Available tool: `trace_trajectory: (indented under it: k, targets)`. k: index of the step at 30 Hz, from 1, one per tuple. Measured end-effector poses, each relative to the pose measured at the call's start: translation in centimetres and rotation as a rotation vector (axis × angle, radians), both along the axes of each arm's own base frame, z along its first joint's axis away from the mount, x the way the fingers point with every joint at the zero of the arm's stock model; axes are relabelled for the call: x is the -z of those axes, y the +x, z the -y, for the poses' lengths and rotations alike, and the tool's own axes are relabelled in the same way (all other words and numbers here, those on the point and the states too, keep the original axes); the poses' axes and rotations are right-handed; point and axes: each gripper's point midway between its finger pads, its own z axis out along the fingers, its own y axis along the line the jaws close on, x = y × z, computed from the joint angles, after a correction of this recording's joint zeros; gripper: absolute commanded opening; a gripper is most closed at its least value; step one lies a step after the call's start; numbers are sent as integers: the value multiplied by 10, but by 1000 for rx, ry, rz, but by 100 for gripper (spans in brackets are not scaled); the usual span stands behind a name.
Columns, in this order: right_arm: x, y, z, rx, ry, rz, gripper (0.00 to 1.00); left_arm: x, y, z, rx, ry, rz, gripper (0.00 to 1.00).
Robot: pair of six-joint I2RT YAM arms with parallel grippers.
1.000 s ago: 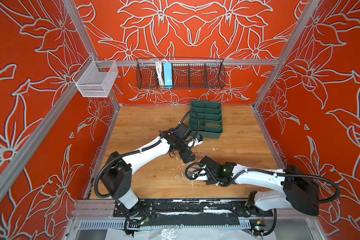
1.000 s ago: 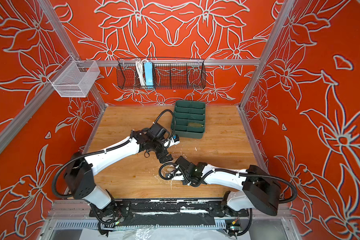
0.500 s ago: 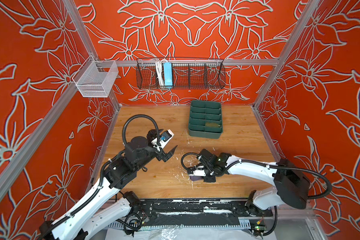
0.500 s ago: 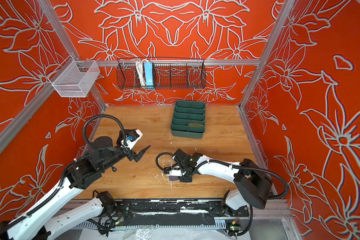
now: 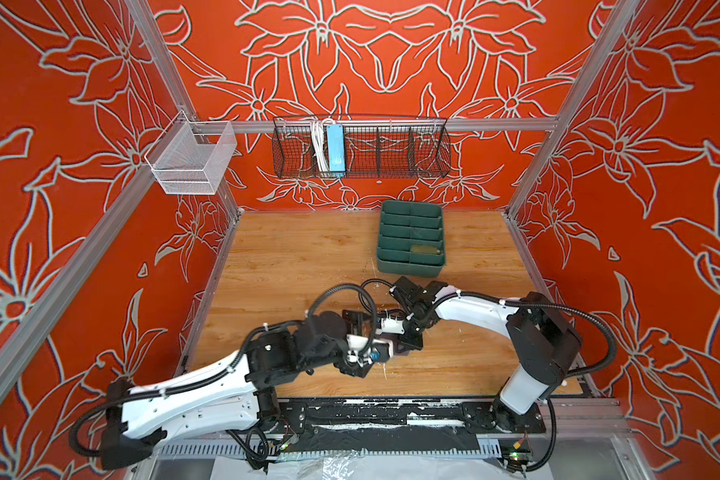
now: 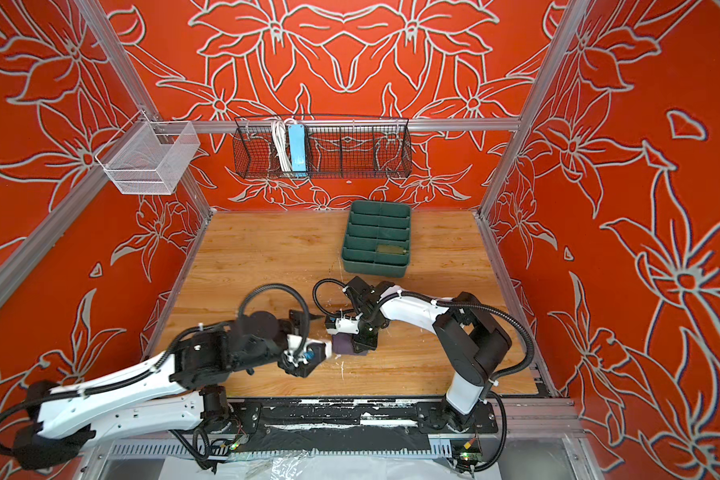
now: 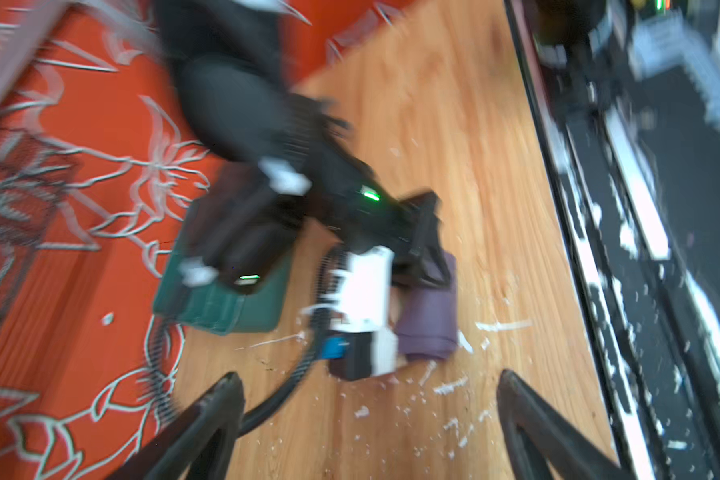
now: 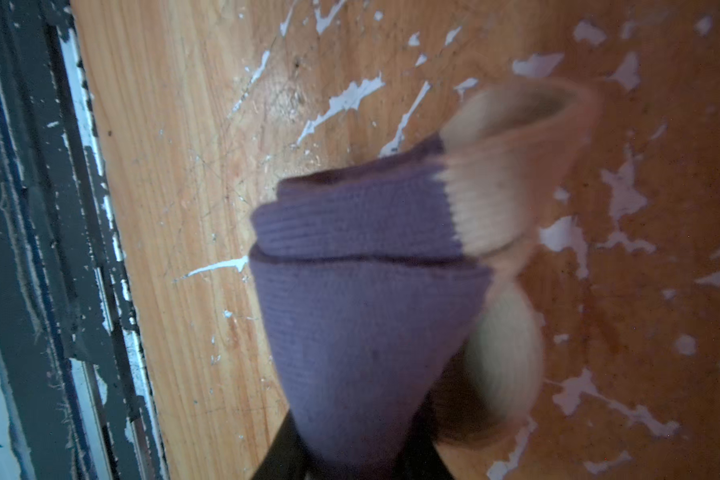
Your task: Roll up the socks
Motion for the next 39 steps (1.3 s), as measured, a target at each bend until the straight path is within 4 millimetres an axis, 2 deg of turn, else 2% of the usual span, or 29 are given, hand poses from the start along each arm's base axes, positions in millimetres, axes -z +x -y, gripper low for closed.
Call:
trace_trajectory:
  k: [3, 6, 10, 13, 17, 24, 31, 39]
  targets:
    - [0, 0, 0, 6, 3, -9, 0, 51, -4, 13, 21, 140, 40, 85]
    - [0, 0, 0, 9, 9, -19, 0, 91, 0, 26, 21, 238, 85, 75]
    - [0, 0, 0, 11, 11, -28, 1, 119, 18, 42, -38, 298, 142, 64]
    - [1, 0, 1, 9, 9, -35, 2, 130, 37, 50, -108, 330, 193, 56]
    - [0, -1, 1, 10, 10, -47, 2, 146, 54, 46, -173, 379, 223, 55]
    - [0, -1, 1, 10, 8, -53, 2, 152, 57, 42, -175, 395, 154, 56]
    - [-1, -2, 2, 19, 9, -71, 2, 163, 63, 41, -183, 437, 81, 46]
    - [-1, -1, 6, 32, 1, -81, 3, 169, 71, 44, -214, 448, 91, 34]
